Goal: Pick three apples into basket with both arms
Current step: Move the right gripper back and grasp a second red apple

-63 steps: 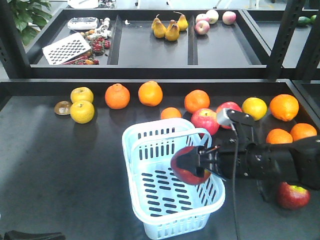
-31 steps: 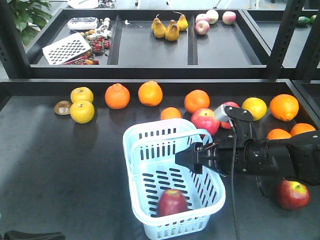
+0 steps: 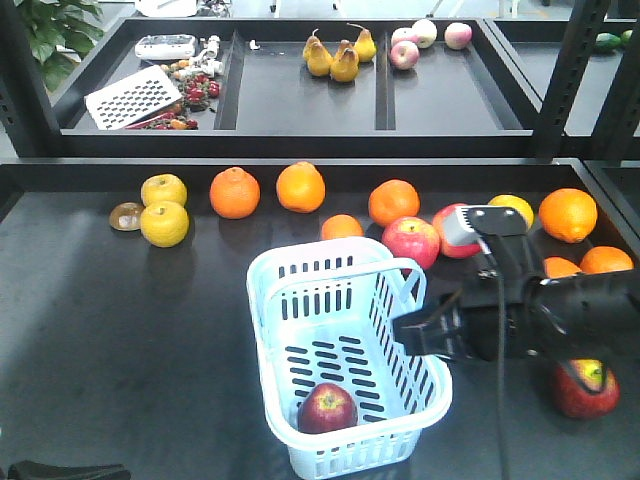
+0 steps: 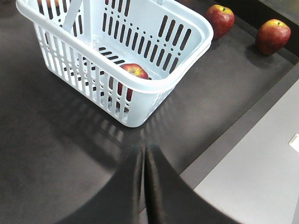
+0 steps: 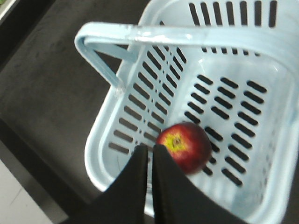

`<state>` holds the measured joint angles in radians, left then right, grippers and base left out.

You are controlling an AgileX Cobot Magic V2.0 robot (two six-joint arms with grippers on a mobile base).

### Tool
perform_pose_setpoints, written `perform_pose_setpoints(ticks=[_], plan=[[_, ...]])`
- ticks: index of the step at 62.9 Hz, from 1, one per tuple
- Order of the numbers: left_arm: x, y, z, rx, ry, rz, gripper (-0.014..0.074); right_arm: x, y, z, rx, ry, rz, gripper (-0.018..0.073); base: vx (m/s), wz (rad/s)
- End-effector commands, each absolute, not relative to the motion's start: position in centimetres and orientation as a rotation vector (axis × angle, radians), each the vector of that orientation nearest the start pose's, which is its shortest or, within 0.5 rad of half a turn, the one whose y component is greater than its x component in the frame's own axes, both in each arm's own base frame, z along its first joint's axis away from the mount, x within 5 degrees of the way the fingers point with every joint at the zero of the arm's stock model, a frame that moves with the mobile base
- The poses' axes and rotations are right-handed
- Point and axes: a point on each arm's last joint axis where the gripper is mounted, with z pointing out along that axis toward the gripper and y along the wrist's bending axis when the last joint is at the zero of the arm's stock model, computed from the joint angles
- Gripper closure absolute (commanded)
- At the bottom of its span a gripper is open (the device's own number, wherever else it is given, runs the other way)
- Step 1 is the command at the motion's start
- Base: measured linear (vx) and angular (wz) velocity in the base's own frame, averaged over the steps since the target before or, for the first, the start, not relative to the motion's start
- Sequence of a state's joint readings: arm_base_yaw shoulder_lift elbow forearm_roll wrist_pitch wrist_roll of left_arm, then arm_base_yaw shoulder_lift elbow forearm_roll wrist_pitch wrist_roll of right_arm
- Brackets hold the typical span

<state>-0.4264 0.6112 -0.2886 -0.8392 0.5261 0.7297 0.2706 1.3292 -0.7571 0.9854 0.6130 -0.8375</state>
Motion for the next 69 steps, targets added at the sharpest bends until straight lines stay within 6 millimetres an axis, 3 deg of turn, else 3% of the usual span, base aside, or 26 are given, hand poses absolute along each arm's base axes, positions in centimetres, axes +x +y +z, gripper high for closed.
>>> perform_pose_setpoints(ticks=[1, 17, 29, 39, 53, 60, 69], plan=[[9.0, -7.7, 24.3, 0.575, 2.061, -0.691, 0.0603, 22.5, 10.1, 26.8, -0.47, 2.377, 0.658, 0.0566, 0.0, 0.0], [9.0, -7.7, 24.3, 0.575, 2.061, -0.691, 0.0603, 21.7, 5.3, 26.5, -0.233, 2.581, 0.184, 0.0563, 0.0, 0.0], [9.0, -7.7, 24.3, 0.575, 2.061, -0.691, 0.0603, 21.9, 3.8, 26.4, -0.208, 2.588, -0.036, 0.0507, 0.0, 0.0], [9.0, -7.7, 24.3, 0.575, 2.061, -0.691, 0.0603, 22.7, 2.7, 26.1, -0.12, 2.578, -0.063, 0.0315, 0.0, 0.0], [9.0, -7.7, 24.3, 0.575, 2.061, -0.691, 0.0603, 25.4, -2.2, 24.8, 0.135, 2.643, -0.145, -0.0064, 0.0, 0.0], [9.0, -7.7, 24.3, 0.575, 2.061, -0.691, 0.0603, 27.3, -4.2, 24.2, 0.189, 2.685, -0.175, -0.0141, 0.0, 0.0], [9.0, -7.7, 24.3, 0.575, 2.061, -0.691, 0.0603, 29.6, -5.1, 23.0, 0.196, 2.745, -0.183, -0.014, 0.0, 0.0]])
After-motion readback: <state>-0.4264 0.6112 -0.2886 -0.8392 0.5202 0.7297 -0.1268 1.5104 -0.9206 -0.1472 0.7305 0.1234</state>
